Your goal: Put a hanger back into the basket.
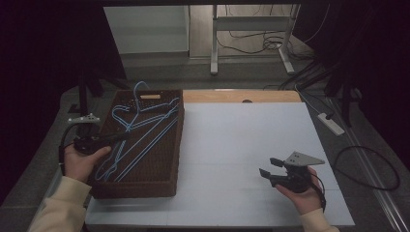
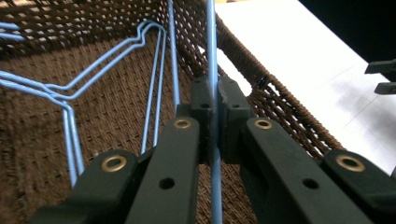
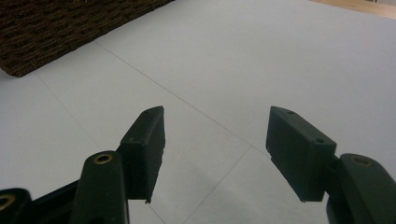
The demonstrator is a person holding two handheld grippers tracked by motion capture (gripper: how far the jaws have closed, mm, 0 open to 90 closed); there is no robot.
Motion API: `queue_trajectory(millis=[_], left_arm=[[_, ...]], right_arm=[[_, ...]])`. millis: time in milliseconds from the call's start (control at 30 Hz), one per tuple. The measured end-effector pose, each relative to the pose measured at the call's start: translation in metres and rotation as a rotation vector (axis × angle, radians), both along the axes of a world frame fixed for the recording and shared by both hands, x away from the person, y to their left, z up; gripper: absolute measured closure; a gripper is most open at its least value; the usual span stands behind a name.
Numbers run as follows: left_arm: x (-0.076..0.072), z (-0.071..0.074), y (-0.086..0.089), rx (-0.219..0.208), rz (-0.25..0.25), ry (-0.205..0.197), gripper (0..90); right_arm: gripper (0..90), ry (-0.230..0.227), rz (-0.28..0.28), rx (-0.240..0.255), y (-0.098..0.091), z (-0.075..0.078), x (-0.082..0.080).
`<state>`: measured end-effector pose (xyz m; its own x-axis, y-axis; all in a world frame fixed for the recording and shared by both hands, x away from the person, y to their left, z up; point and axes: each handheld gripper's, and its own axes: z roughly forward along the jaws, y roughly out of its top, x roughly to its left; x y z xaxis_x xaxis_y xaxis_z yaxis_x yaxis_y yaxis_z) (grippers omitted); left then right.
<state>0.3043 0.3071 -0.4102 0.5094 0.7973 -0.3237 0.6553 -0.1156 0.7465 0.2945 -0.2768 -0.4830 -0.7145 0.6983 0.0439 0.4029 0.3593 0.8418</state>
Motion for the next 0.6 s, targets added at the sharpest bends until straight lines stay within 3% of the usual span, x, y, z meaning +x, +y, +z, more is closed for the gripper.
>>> queue_trajectory(millis=[133, 333, 467, 500, 533, 600], left_arm=[[0.007, -0.007, -0.006, 0.02, -0.011, 0.027, 86.6], [0.02, -0.028, -0.002, 0.011, 0.01, 0.105, 86.5], [0.021, -0.033, 0.002, 0.004, 0.025, 0.124, 86.4], [0.022, -0.036, 0.004, 0.041, 0.061, 0.146, 86.4], [0.022, -0.036, 0.004, 0.041, 0.061, 0.146, 86.3], [0.023, -0.041, 0.006, 0.127, 0.111, 0.17, 86.3]], right_arm=[[38.6, -0.002, 0.003, -0.011, 0.001, 0.0, 0.0], [38.6, -0.003, 0.001, -0.014, 0.001, 0.0, -0.001], [38.6, -0.001, 0.001, -0.013, 0.001, 0.0, -0.001], [38.6, -0.001, 0.002, -0.014, 0.001, 0.0, 0.0], [38.6, -0.001, 0.002, -0.014, 0.001, 0.0, 0.0], [38.6, 0.002, 0.003, -0.015, 0.001, -0.001, 0.0]])
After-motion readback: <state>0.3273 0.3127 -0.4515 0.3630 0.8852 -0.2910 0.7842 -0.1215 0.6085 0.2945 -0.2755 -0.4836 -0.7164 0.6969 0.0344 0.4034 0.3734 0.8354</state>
